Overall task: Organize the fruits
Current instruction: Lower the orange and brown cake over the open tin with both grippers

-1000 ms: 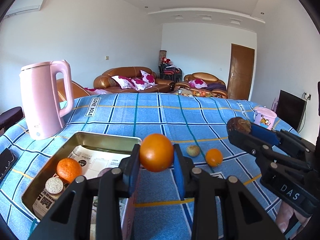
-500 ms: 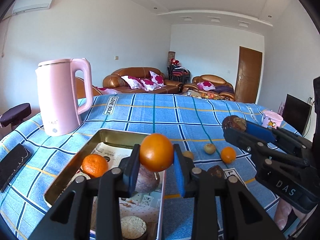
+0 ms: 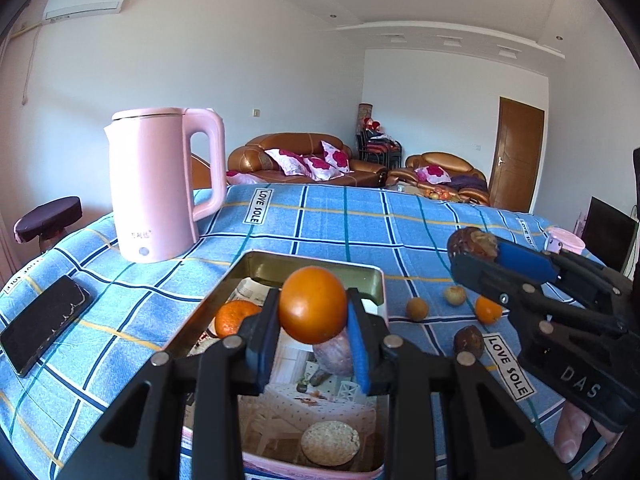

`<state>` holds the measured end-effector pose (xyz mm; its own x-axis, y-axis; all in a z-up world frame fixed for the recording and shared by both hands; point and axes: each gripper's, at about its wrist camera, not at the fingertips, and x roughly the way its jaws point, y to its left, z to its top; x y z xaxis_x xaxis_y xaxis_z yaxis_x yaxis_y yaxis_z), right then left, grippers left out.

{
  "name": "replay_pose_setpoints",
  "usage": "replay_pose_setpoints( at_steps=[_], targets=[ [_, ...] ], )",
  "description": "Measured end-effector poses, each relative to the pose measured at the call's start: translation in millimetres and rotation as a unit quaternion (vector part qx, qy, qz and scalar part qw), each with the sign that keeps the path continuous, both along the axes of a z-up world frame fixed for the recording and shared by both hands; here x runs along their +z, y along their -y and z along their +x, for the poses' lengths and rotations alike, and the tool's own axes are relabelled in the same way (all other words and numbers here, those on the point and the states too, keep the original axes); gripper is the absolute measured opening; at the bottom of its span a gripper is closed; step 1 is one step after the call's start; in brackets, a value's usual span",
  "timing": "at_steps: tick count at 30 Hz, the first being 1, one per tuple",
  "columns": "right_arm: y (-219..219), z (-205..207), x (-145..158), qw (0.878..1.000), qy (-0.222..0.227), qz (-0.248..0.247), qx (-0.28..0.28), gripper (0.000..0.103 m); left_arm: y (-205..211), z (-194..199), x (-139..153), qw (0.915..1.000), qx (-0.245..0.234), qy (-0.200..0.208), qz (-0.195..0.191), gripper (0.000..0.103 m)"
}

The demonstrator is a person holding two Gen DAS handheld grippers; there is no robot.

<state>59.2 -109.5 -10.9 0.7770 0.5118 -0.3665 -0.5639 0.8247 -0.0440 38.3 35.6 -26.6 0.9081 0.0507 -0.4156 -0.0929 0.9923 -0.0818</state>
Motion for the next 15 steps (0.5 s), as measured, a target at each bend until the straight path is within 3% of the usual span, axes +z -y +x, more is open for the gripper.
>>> replay_pose_setpoints(
  at_steps=[15],
  targets=[
    [-28, 1, -3, 1.000, -0.004, -0.011, 0.028, 0.039, -22, -7, -3, 0.9995, 0.031, -0.011, 0.004, 0.033]
  ],
)
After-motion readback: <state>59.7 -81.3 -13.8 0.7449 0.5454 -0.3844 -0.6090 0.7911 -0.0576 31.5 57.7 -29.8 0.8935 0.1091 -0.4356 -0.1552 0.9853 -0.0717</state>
